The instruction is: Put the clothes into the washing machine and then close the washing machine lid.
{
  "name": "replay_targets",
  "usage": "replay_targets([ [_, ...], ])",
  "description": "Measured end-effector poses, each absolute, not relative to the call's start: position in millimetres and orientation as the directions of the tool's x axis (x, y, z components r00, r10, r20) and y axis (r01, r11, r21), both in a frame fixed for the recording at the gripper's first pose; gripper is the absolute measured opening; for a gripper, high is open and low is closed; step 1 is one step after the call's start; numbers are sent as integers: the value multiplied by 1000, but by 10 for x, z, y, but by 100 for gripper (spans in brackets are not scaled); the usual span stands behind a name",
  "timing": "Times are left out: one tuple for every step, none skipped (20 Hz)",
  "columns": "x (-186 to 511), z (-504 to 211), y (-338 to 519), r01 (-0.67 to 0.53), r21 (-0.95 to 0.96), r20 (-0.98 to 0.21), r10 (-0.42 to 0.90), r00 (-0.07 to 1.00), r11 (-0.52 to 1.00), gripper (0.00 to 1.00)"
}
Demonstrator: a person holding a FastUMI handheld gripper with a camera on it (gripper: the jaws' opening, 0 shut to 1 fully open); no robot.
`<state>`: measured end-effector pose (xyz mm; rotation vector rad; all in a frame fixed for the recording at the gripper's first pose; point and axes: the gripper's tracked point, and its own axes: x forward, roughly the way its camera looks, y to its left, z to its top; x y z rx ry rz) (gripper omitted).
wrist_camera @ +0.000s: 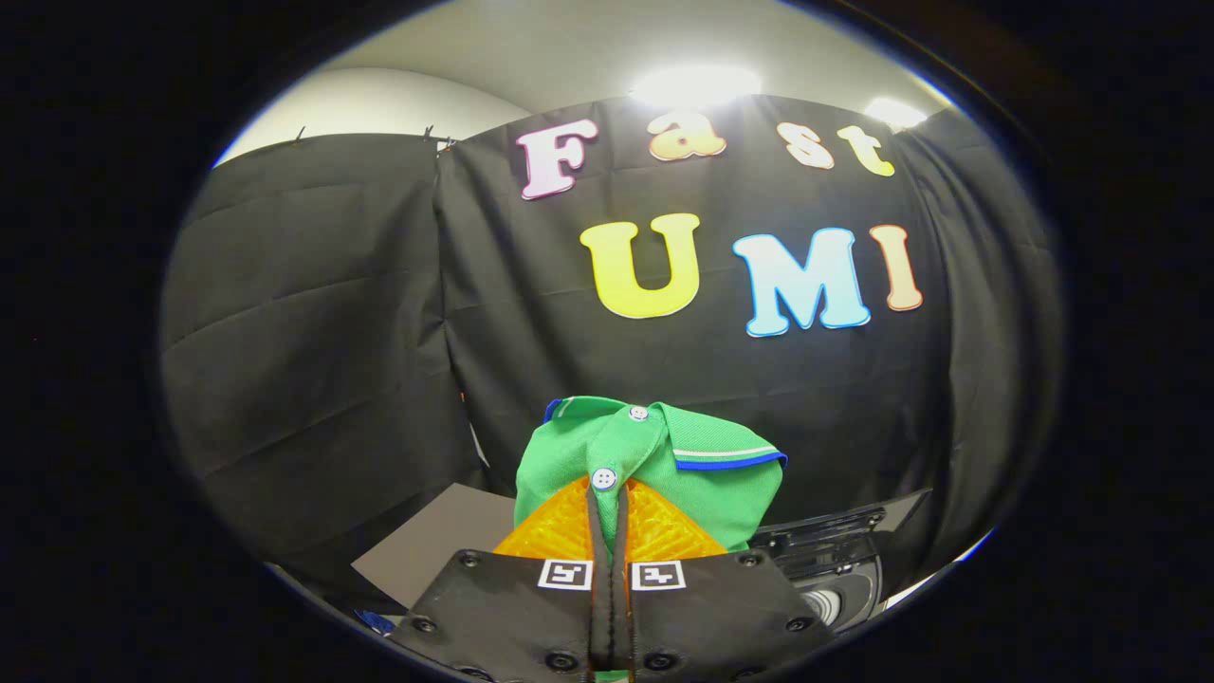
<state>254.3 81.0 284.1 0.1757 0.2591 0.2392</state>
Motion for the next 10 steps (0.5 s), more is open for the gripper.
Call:
replay_targets([
  [2523,2845,695,-196,206,-228,242,943,959,1],
  [2513,2845,583,-182,209,-228,229,946,961,1],
  [2494,2841,465,-167,212,-226,214,950,963,1],
  [2481,2838,344,-150,216,-227,199,953,965,1],
  [2455,2829,237,-134,221,-228,185,956,966,1],
  [2437,2825,123,-118,227,-229,171,958,967,1],
  [2416,2819,7,-100,231,-230,154,961,968,1],
  [2401,2811,-114,-81,236,-233,137,963,968,1],
  [2378,2788,-225,-63,242,-237,122,964,968,1],
  [2355,2780,-335,-46,247,-239,107,965,968,1],
])
